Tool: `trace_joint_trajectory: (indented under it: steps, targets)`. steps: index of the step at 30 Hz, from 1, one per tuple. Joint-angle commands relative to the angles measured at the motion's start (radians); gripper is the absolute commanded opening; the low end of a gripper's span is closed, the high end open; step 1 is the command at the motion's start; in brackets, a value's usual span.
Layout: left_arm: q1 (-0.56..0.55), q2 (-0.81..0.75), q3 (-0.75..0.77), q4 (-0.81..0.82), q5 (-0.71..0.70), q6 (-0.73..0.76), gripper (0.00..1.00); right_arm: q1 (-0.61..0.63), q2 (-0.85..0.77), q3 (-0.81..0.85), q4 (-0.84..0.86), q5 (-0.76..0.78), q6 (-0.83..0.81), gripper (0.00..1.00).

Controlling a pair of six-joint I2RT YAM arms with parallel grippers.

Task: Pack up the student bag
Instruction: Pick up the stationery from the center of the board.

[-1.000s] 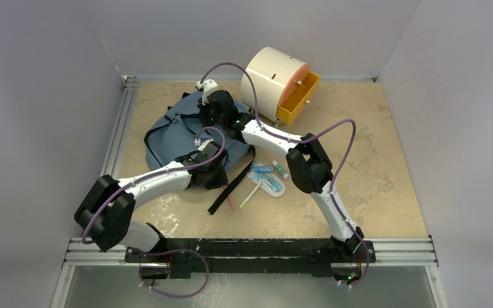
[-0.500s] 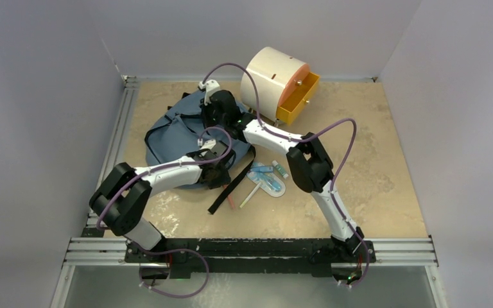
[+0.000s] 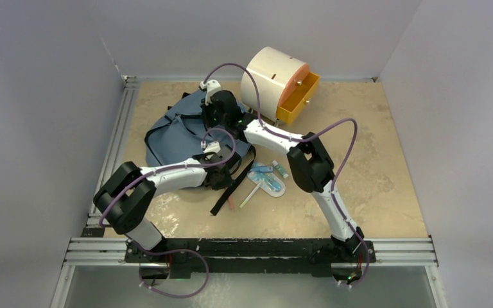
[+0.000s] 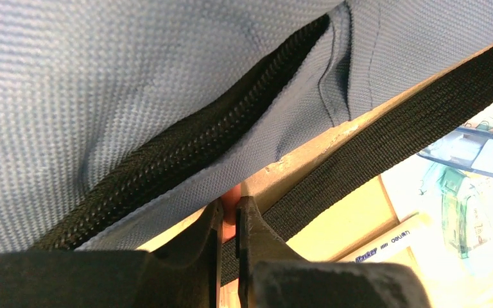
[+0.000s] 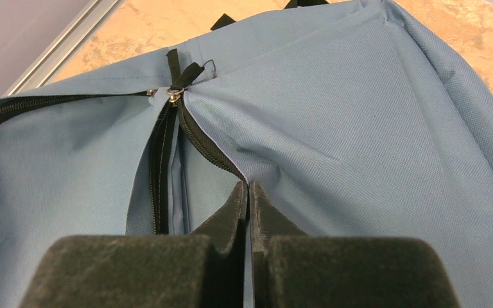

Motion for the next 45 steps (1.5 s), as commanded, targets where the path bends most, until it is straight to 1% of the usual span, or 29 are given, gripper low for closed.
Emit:
trace_joint_trajectory:
  steps: [1, 6, 10, 15, 21, 25, 27, 28, 31, 33, 36, 38, 42, 45]
  targets:
    - [-0.018, 0.0, -0.033, -0.055, -0.008, -0.015, 0.0, 0.004, -0.086, -0.008, 0.052, 0.006, 0.009, 0.0]
    - [-0.019, -0.098, -0.024, -0.106, -0.014, 0.02, 0.0, 0.004, -0.088, -0.018, 0.055, 0.008, 0.009, 0.0]
    - [-0.021, -0.226, -0.035, -0.11, 0.011, 0.064, 0.0, 0.004, -0.088, -0.021, 0.059, 0.015, 0.008, 0.0]
    - [-0.021, -0.345, -0.045, -0.108, -0.003, 0.108, 0.0, 0.004, -0.083, -0.019, 0.066, 0.012, 0.013, 0.0]
    - [-0.021, -0.462, 0.0, -0.141, -0.063, 0.153, 0.0, 0.003, -0.083, -0.021, 0.067, 0.013, 0.017, 0.0]
    - [-0.012, -0.514, 0.008, -0.168, -0.162, 0.158, 0.0, 0.002, -0.083, -0.021, 0.071, 0.008, 0.019, 0.0]
    - [0.031, -0.522, 0.03, -0.172, -0.166, 0.184, 0.0, 0.003, -0.085, -0.023, 0.072, 0.004, 0.021, 0.0]
    - [0.078, -0.524, 0.04, -0.168, -0.144, 0.201, 0.0, 0.003, -0.085, -0.027, 0.072, 0.001, 0.02, 0.0]
    - [0.217, -0.533, 0.063, -0.092, -0.05, 0.289, 0.0, 0.002, -0.093, -0.039, 0.076, -0.003, 0.024, 0.0]
    - [0.29, -0.527, 0.094, -0.028, -0.002, 0.35, 0.0, 0.003, -0.1, -0.045, 0.082, -0.01, 0.028, 0.0]
    - [0.385, -0.463, 0.171, 0.005, 0.056, 0.389, 0.0, 0.002, -0.109, -0.05, 0.092, -0.027, 0.037, 0.0]
    - [0.448, -0.414, 0.217, 0.021, 0.102, 0.399, 0.0, 0.003, -0.115, -0.049, 0.101, -0.033, 0.039, 0.0]
    - [0.56, -0.337, 0.258, 0.083, 0.208, 0.391, 0.0, 0.002, -0.136, -0.047, 0.112, -0.033, 0.037, 0.0]
    - [0.603, -0.289, 0.27, 0.105, 0.216, 0.349, 0.0, 0.002, -0.151, -0.035, 0.102, -0.033, 0.024, 0.0]
